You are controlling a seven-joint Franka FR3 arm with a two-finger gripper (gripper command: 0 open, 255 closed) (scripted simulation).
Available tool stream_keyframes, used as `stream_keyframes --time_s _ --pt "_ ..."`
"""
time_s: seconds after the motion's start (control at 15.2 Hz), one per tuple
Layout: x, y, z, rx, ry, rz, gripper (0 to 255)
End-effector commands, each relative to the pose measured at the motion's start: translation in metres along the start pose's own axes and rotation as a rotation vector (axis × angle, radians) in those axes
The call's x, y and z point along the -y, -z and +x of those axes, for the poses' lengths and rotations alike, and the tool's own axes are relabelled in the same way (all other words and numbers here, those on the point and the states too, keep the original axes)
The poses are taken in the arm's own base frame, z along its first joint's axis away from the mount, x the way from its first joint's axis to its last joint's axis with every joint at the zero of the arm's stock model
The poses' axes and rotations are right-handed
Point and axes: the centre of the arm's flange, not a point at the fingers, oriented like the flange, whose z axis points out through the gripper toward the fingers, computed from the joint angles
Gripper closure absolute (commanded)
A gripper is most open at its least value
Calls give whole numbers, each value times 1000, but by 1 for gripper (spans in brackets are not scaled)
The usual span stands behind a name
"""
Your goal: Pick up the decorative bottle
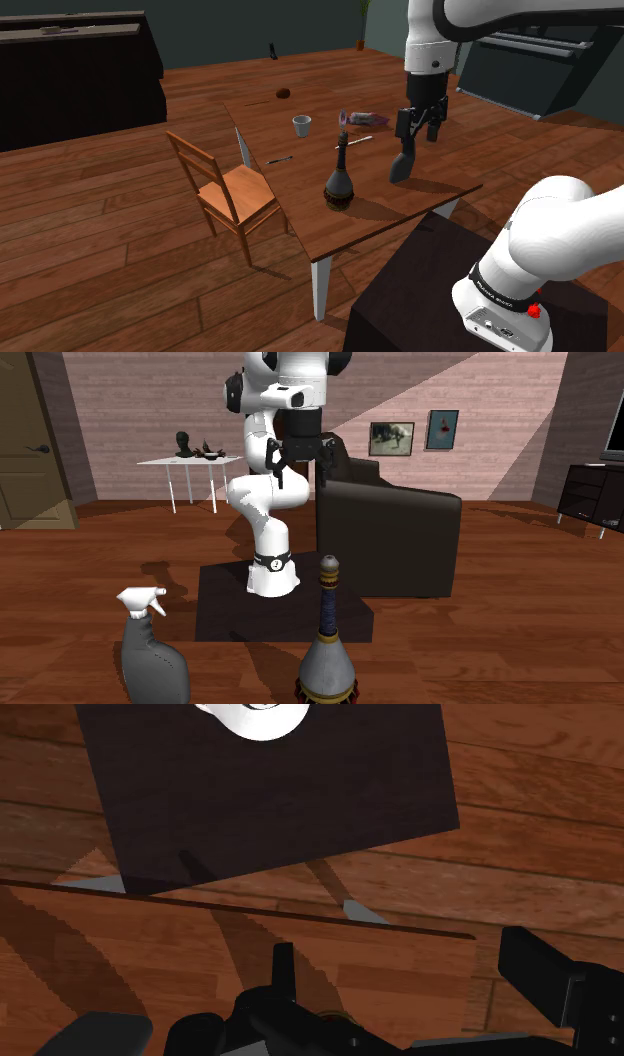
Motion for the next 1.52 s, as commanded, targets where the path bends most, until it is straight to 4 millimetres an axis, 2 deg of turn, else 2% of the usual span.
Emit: stream_keyframes --time_s 0.0,0.59,1.25,1.45 --pt "0 0 0 0 0 0 0" --pt "9 -4 113 -39 -69 -14 0" --pt "10 -4 237 -82 -145 -29 0" --pt "9 -20 240 -82 -145 -29 0"
